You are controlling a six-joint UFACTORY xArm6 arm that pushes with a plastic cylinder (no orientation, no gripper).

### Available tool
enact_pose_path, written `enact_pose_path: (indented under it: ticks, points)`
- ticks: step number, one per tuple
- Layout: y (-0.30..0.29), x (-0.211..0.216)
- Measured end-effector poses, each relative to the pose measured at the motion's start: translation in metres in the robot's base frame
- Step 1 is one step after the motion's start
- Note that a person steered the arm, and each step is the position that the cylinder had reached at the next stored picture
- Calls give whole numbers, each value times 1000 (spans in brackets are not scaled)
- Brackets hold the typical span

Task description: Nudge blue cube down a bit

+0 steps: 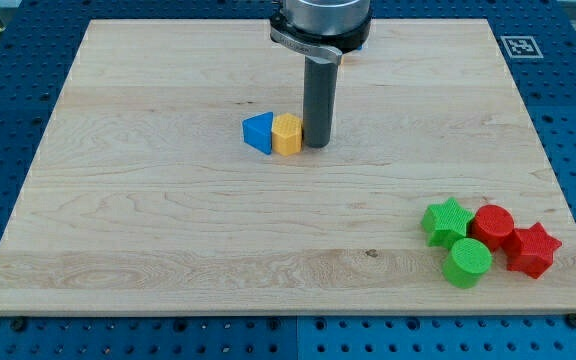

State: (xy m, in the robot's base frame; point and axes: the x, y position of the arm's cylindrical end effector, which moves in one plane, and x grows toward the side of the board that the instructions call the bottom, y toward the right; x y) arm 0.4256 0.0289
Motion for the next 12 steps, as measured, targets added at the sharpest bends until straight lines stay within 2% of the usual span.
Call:
enact_pose_path:
  ticks: [3,4,5,7,8,10,12]
  points:
    - [98,-14]
    - [129,-48]
    - [140,-105]
    - [105,-201]
    - [94,-234]
    - [60,-234]
    - [53,-233]
